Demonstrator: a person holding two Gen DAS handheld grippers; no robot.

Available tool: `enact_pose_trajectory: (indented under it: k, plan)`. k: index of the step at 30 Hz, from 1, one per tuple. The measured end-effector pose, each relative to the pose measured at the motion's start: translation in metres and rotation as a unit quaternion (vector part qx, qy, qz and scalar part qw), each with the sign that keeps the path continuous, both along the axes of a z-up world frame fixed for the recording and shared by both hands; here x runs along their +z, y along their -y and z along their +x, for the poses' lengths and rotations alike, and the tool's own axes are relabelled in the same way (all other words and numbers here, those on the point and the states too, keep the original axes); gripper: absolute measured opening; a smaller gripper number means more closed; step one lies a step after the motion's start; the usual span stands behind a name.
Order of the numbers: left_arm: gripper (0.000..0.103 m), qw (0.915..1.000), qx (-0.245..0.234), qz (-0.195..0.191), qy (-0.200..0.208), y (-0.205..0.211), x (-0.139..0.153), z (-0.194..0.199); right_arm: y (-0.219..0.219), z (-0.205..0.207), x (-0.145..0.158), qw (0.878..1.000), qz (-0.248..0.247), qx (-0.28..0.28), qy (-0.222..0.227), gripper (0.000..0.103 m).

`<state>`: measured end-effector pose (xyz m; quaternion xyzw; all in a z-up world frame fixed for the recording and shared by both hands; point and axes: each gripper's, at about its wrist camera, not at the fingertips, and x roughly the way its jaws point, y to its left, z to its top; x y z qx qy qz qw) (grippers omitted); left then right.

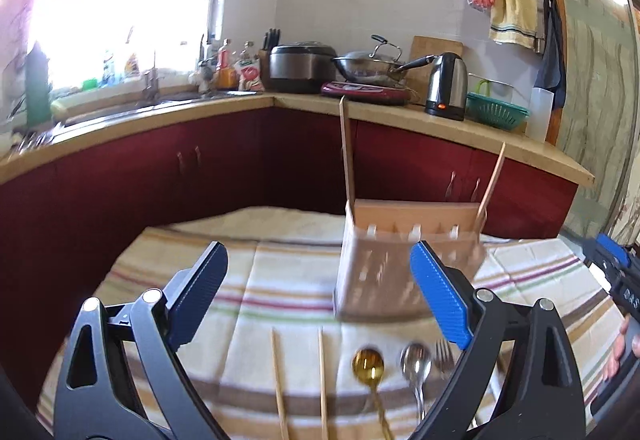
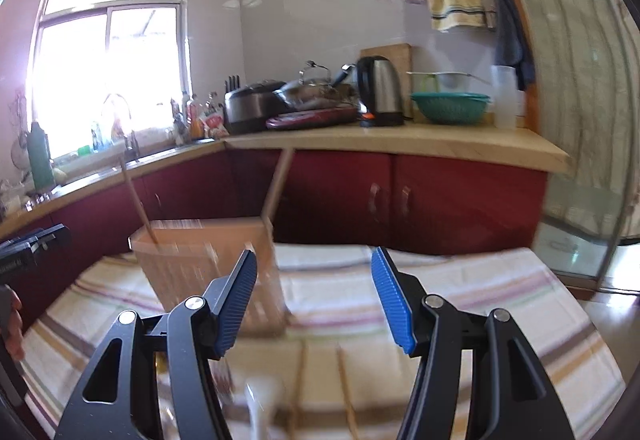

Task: Organize utensils
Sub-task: 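Withdraw both tools from the caddy back toward the remaining chopsticks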

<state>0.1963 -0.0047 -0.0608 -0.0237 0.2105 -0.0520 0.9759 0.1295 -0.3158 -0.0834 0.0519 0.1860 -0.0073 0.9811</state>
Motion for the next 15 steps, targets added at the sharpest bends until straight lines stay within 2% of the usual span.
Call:
enact_pose_trajectory:
  k: [3, 5, 8, 15]
  plan:
    - [0.091, 0.9999, 0.013, 0.005, -0.006, -0.005, -0.024, -0.026, 0.004, -0.027, -0.026, 1.0, -0.006, -0.006, -0.016, 0.057]
    - [0.091, 0.9995, 0.018, 0.014, -0.021, -0.006, -0.037, -0.037, 0.006, -0.044, -0.046, 0.999, -0.018, -0.014, -0.033, 0.052]
    - [0.091, 0.998, 0.03, 0.03, -0.046, -0.011, -0.06, -0.055, 0.01, -0.063, -0.065, 0.999, -0.007, -0.017, -0.051, 0.048]
    - [0.091, 0.9954, 0.034, 0.033, -0.084, -0.021, -0.106, -0.092, 0.014, -0.096, -0.107, 0.997, -0.002, -0.007, -0.08, 0.037]
